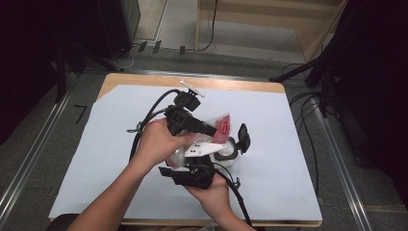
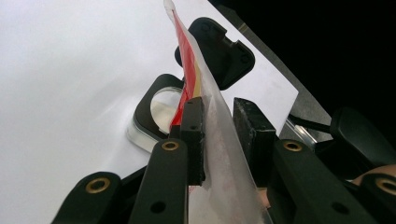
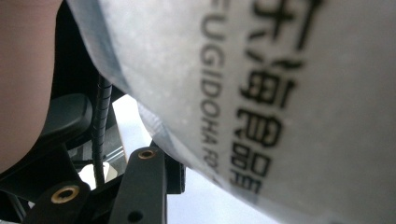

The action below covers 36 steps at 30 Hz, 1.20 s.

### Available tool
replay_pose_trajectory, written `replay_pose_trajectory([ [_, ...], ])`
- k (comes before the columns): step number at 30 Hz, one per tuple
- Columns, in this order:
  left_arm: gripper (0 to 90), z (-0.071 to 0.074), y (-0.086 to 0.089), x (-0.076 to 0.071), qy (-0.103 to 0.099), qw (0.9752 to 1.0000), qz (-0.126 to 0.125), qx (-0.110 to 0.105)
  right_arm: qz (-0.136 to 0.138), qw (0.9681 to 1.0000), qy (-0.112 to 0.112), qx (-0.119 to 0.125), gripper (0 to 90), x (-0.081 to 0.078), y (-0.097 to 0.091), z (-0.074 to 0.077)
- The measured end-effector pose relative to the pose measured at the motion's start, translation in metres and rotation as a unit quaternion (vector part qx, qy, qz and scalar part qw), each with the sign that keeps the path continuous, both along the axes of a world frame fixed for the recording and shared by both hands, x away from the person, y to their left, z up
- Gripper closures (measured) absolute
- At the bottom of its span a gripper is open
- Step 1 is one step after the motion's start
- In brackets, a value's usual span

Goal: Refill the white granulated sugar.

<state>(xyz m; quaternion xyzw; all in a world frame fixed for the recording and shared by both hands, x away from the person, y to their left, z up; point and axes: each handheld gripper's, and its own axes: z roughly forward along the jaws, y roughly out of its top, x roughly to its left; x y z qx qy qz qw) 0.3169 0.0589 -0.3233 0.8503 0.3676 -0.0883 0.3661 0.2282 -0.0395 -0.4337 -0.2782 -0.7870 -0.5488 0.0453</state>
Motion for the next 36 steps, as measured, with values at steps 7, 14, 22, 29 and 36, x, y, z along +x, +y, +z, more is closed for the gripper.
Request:
replay_pose_trajectory([
  [7, 75.4, 0.0002, 0.0006, 0.0002, -0.006, 1.0, -0.003, 0.002, 0.001, 1.0, 0.0, 0.0, 63.6, 0.0001, -0.0003, 0.0009],
  [14, 77.6, 0.0006, 0.0014, 0.0008, -0.003, 1.0, -0.002, -0.002, 0.0, 1.0, 0.002, 0.006, 63.7, -0.0005, -0.0011, 0.0031],
  [22, 79.0, 0.0016, 0.0009, -0.0006, -0.003, 1.0, -0.001, -0.001, 0.0, 0.9999, 0.001, 0.011, 63.8, -0.0012, -0.0016, 0.0038],
  [29, 78.7, 0.0018, -0.0009, -0.0006, -0.005, 1.0, 0.004, 0.002, -0.003, 0.9998, -0.017, -0.004, 63.6, -0.0013, 0.0008, 0.0027],
  [36, 78.3, 0.0035, -0.0034, -0.001, -0.007, 0.9999, 0.004, 0.005, -0.009, 0.9996, -0.026, -0.004, 64.0, -0.0018, 0.0007, 0.0033],
])
